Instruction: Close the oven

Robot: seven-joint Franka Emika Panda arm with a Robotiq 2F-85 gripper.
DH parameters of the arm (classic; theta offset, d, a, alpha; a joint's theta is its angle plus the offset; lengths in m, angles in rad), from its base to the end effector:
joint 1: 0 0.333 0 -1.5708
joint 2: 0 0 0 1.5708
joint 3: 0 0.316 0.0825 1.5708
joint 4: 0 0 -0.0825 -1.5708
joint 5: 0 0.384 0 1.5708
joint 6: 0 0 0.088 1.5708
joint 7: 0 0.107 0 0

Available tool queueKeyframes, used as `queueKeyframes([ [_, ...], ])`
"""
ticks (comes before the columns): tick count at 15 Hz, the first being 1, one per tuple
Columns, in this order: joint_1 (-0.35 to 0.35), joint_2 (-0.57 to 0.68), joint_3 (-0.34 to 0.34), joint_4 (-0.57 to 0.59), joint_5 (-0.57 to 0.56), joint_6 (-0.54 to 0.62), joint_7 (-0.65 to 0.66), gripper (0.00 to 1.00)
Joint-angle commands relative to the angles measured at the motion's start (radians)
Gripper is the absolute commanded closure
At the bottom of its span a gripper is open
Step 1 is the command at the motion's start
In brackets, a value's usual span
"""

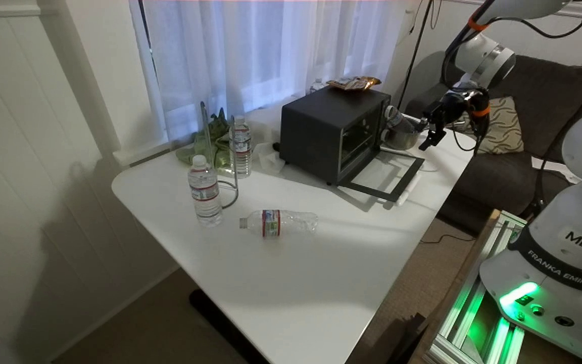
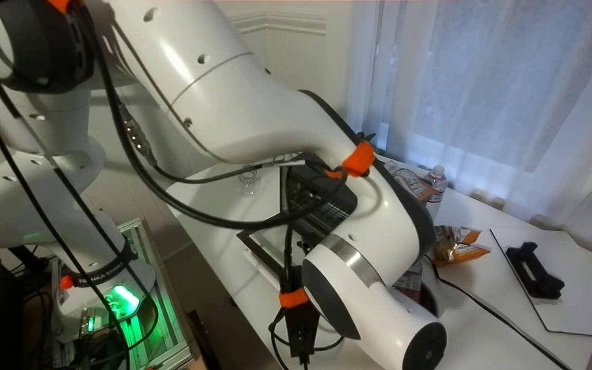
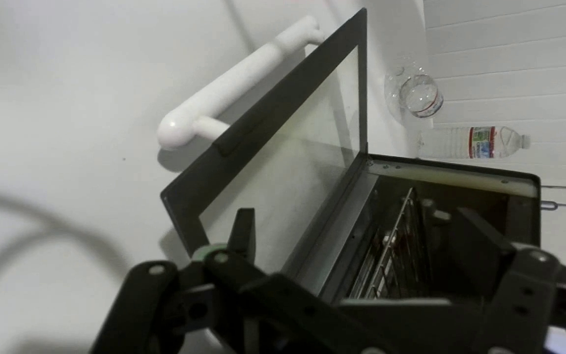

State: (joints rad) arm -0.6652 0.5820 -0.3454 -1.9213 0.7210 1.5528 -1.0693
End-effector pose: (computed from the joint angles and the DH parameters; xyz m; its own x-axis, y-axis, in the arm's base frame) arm 0.3395 -0.4062 0.1784 0.9601 -0.2375 -0.1476 -0.2548 -0.5252 -0.8119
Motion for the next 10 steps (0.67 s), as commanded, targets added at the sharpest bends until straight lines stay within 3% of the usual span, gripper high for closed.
queueKeyframes([
  [1,-0.073,0.093,0.054,0.102,0.054,0.012,-0.029,0.00],
  [10,-0.126,0.183,0.113,0.193,0.010,0.002,-0.020,0.00],
])
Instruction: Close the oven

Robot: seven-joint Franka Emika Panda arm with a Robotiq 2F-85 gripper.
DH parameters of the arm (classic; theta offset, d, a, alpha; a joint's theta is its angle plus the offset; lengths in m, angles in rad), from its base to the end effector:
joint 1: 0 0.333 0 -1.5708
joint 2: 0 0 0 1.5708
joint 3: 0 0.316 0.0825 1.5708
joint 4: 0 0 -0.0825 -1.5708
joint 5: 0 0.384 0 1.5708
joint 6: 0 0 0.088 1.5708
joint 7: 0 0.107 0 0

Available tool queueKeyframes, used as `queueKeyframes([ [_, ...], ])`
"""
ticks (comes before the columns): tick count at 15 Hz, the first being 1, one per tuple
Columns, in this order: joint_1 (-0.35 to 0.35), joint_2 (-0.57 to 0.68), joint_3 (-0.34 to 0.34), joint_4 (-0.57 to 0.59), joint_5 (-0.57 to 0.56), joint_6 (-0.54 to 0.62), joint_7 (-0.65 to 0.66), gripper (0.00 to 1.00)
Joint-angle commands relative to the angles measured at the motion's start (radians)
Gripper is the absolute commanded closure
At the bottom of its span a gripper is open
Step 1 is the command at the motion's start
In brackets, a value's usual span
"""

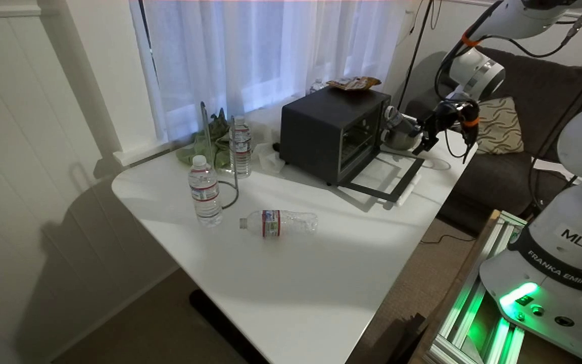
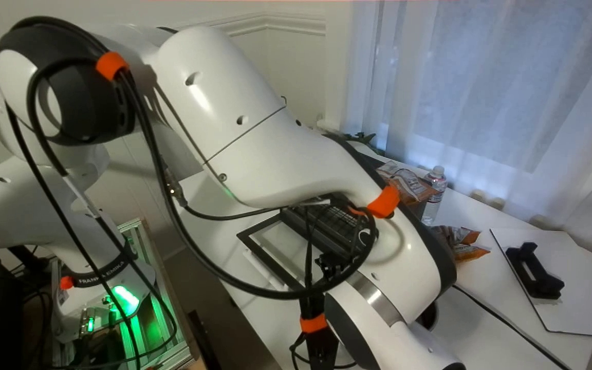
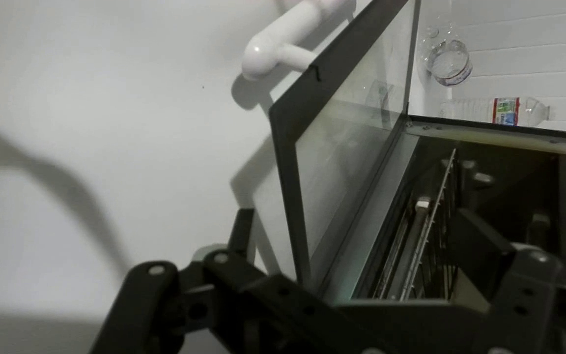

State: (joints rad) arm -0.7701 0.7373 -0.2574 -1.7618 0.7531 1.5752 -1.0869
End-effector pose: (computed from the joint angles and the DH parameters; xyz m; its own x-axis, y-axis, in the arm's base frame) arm 0.3547 -0.4398 0.1357 0.9585 -0.2644 -0.1064 -0.2347 -0.5202 -0.8212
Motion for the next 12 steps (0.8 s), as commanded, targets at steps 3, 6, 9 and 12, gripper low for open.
queueKeyframes([
  [3,-0.019,0.040,0.032,0.040,-0.056,-0.043,0.001,0.00],
  [6,-0.025,0.049,0.041,0.049,-0.076,-0.089,0.009,0.00],
  [9,-0.028,0.061,0.042,0.067,-0.096,-0.158,0.025,0.00],
  [12,-0.030,0.072,0.041,0.085,-0.112,-0.192,0.043,0.00],
])
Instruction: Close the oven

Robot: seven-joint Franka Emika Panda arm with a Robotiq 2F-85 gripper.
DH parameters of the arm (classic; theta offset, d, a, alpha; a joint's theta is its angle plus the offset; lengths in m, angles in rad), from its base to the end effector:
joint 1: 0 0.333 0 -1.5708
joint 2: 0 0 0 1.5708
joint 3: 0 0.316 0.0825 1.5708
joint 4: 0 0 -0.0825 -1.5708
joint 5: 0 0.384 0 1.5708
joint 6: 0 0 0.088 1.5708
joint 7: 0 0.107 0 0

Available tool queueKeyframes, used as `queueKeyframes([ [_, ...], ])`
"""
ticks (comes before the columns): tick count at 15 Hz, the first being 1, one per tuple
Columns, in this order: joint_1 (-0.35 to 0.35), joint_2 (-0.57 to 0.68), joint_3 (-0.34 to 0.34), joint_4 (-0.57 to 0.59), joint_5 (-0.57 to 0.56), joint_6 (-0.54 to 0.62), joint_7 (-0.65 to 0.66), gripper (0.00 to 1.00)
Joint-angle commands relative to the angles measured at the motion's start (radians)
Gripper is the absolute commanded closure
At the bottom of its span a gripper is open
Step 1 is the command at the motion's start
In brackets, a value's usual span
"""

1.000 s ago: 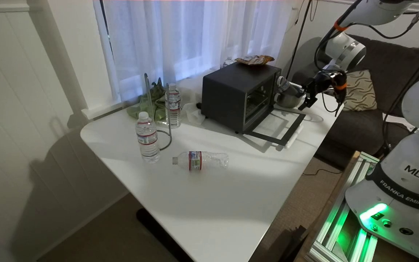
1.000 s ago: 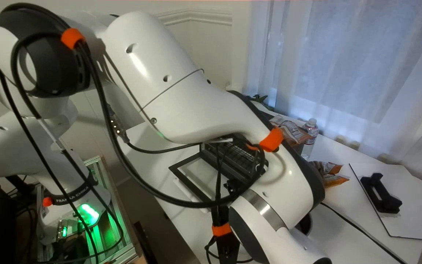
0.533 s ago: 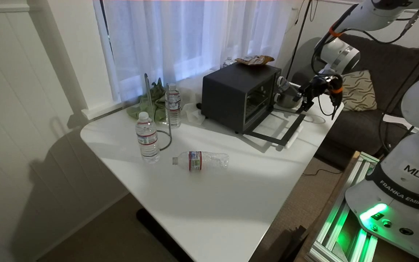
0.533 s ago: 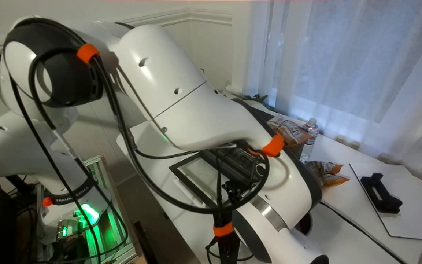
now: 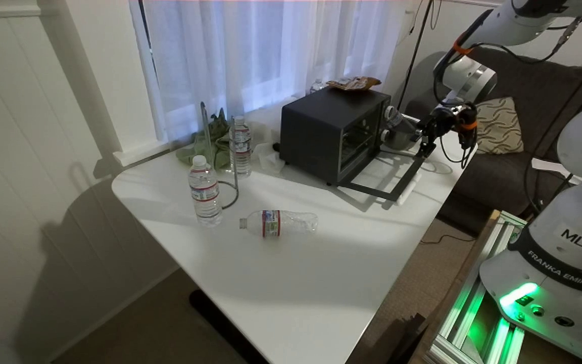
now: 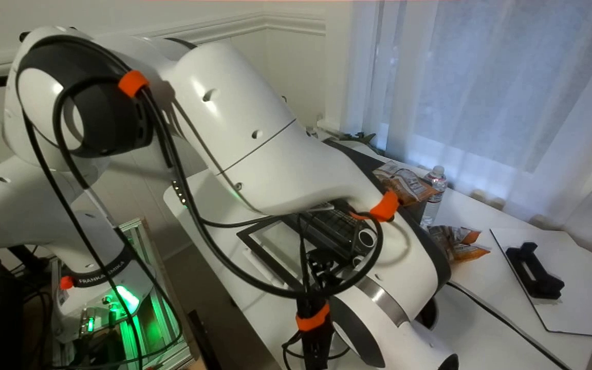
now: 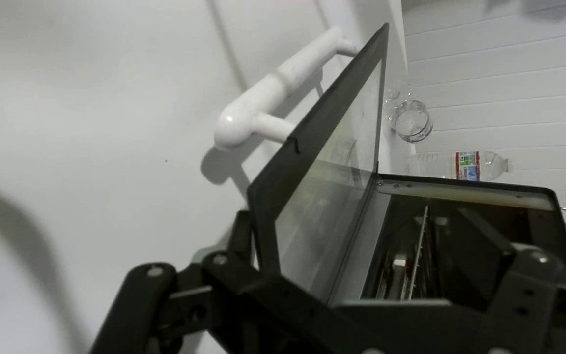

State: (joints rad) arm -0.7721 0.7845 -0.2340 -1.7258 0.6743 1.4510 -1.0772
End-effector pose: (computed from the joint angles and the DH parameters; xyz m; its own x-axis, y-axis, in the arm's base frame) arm 0.3549 -0.4195 0.1214 0.9719 -0.1401 -0.1894 -0.2327 -0.4474 -0.8635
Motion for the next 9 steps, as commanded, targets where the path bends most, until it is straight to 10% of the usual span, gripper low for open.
queueKeyframes([
  [1,-0.033,0.026,0.020,0.053,-0.030,-0.082,0.039,0.00],
  [9,-0.102,0.015,0.057,0.093,0.083,-0.241,0.043,0.00],
])
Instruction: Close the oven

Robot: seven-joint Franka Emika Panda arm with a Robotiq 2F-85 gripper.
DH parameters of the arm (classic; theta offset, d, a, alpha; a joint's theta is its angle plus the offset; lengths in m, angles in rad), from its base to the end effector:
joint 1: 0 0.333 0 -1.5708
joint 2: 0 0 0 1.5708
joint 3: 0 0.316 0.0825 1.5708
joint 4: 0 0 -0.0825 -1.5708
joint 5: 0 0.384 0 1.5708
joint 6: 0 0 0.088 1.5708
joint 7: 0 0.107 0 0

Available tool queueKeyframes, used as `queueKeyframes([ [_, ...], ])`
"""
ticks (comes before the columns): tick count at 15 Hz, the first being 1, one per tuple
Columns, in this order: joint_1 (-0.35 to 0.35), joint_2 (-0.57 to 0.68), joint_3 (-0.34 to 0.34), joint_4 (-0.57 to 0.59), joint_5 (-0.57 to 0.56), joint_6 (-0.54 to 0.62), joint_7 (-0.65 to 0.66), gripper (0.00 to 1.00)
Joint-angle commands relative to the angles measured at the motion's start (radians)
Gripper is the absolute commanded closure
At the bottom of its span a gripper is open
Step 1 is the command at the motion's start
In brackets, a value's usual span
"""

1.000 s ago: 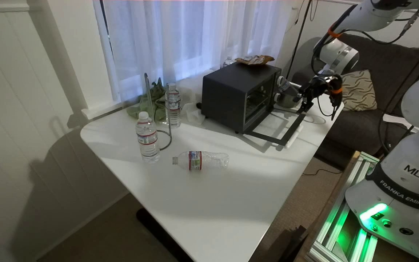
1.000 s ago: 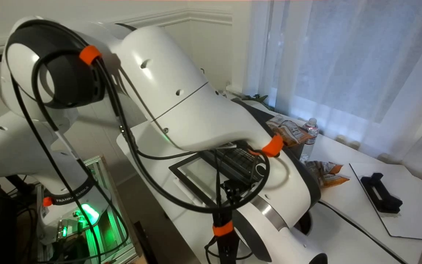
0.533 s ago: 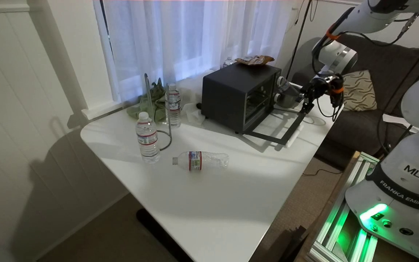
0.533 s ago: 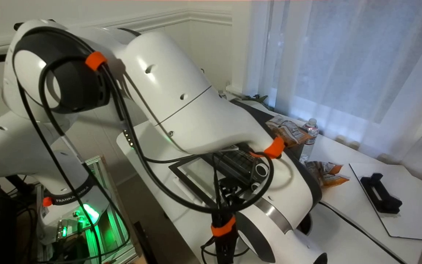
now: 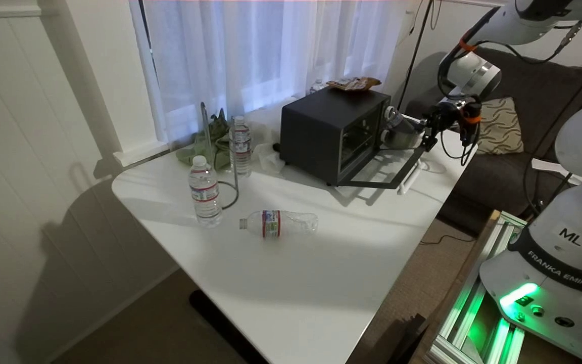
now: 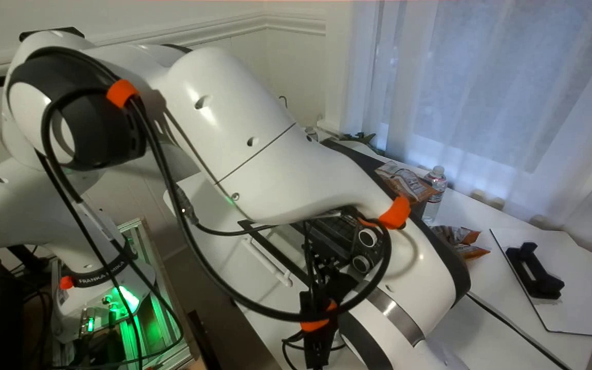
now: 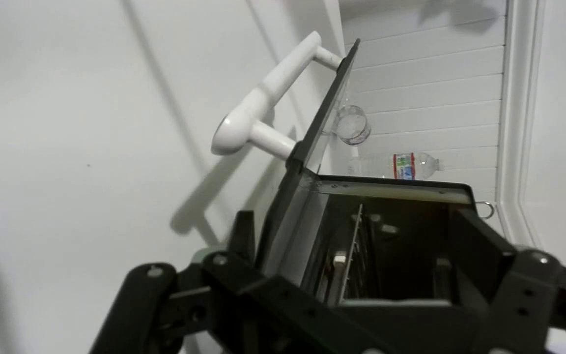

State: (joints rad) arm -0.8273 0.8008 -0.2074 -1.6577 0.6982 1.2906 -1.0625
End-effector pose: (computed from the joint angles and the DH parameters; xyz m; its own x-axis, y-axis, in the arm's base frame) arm 0.3551 -0.4258 0.1398 0.9764 -0.1232 -0.1773 -0.2087 -0.3287 -0.9211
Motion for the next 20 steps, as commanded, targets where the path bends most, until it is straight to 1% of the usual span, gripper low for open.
queueKeyframes([
  [1,-0.054,-0.003,0.033,0.027,0.085,-0.094,0.028,0.00],
  [7,-0.070,-0.011,0.045,0.004,0.249,-0.186,0.015,0.00],
  [11,-0.057,-0.025,0.039,-0.028,0.392,-0.176,-0.010,0.00],
  [13,-0.046,-0.024,0.033,-0.032,0.441,-0.169,-0.022,0.00],
  [16,-0.032,-0.026,0.024,-0.042,0.476,-0.172,-0.031,0.00],
  [18,-0.018,-0.038,0.011,-0.053,0.463,-0.169,-0.015,0.00],
  [20,0.005,-0.070,-0.019,-0.076,0.427,-0.147,0.008,0.00],
])
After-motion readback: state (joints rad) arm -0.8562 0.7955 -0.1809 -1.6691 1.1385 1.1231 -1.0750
